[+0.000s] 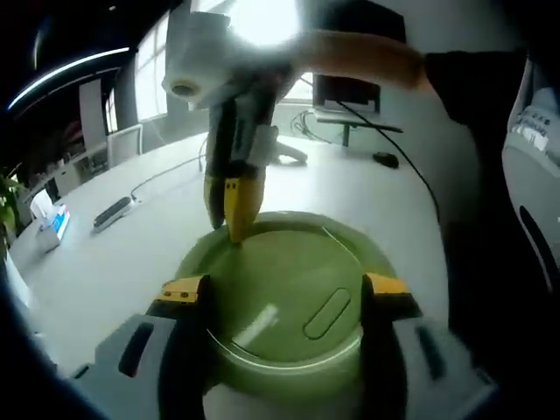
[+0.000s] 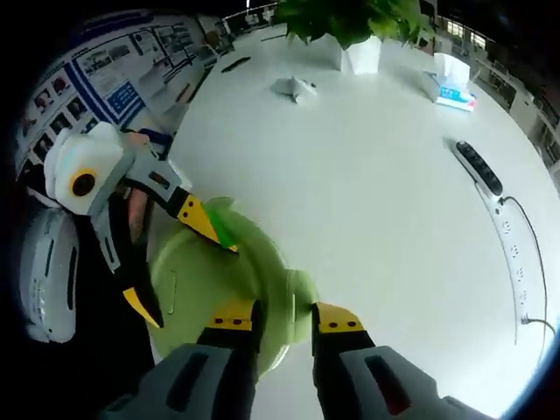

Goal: Pick up the tomato from the tabletop place it into the food storage container close the lid and lock the latches

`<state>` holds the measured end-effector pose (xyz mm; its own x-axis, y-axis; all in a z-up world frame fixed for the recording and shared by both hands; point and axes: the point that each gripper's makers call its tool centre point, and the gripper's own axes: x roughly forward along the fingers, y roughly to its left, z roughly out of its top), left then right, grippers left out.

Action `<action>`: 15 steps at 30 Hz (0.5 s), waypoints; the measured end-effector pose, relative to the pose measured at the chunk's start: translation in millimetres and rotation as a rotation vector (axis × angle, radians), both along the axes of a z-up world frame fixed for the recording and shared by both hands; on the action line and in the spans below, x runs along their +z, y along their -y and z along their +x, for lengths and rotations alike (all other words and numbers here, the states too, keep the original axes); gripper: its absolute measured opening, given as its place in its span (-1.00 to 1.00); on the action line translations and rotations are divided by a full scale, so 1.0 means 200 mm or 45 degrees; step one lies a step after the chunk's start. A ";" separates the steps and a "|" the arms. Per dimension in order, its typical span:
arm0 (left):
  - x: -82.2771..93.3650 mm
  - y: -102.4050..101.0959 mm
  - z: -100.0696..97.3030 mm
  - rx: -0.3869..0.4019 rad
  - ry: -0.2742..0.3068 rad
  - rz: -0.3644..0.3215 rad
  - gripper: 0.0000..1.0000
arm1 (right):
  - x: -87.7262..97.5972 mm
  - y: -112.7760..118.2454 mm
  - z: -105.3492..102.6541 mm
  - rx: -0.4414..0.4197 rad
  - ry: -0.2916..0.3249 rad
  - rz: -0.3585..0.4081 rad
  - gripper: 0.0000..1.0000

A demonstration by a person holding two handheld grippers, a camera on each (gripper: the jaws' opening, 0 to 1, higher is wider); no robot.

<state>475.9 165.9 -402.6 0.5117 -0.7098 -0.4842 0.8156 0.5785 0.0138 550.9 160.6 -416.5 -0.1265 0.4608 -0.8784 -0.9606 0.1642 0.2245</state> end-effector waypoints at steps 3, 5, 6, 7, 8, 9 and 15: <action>0.00 0.00 0.00 0.001 0.002 -0.002 0.30 | -0.01 0.00 -0.01 -0.004 -0.029 -0.008 -0.63; 0.00 0.00 0.01 0.000 0.003 -0.004 0.30 | -0.01 0.00 -0.01 -0.004 -0.048 -0.018 -0.63; 0.00 0.00 0.01 0.000 0.003 -0.004 0.29 | -0.01 0.00 -0.01 -0.008 -0.061 -0.027 -0.63; 0.00 0.00 0.01 0.001 0.004 -0.004 0.29 | -0.01 0.00 -0.01 -0.019 -0.078 -0.036 -0.63; 0.00 0.00 0.01 0.001 0.005 -0.006 0.29 | -0.02 0.00 -0.01 -0.017 -0.084 -0.039 -0.63; 0.00 0.00 0.01 0.001 0.005 -0.006 0.29 | -0.02 0.00 -0.01 -0.023 -0.100 -0.048 -0.63; 0.00 0.00 0.01 0.001 0.009 -0.012 0.27 | -0.03 0.00 -0.01 -0.043 -0.151 -0.071 -0.64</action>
<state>477.5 165.7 -402.9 0.5157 -0.7137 -0.4740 0.8148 0.5795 0.0139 548.9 159.9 -422.0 -0.2166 0.4177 -0.8824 -0.9215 0.2109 0.3261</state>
